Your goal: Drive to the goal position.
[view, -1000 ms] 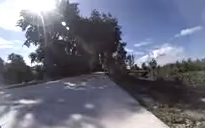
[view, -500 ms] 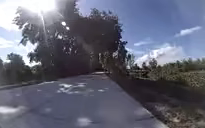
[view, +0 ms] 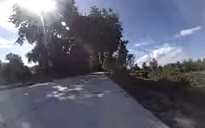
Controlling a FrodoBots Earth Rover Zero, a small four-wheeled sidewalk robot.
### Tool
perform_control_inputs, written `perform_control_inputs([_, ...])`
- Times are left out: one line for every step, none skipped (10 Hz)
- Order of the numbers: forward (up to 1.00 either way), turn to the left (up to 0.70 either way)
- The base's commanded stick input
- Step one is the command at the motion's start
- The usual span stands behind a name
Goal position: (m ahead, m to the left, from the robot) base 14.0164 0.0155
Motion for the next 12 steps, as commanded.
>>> perform_control_inputs([0.85,0.00])
perform_control_inputs([0.85,0.00])
perform_control_inputs([0.85,0.00])
perform_control_inputs([0.85,0.00])
perform_control_inputs([0.85,0.00])
perform_control_inputs([0.85,0.00])
perform_control_inputs([0.85,0.00])
perform_control_inputs([0.85,0.00])
perform_control_inputs([0.85,0.00])
perform_control_inputs([0.85,0.00])
perform_control_inputs([0.85,0.00])
perform_control_inputs([0.85,0.00])
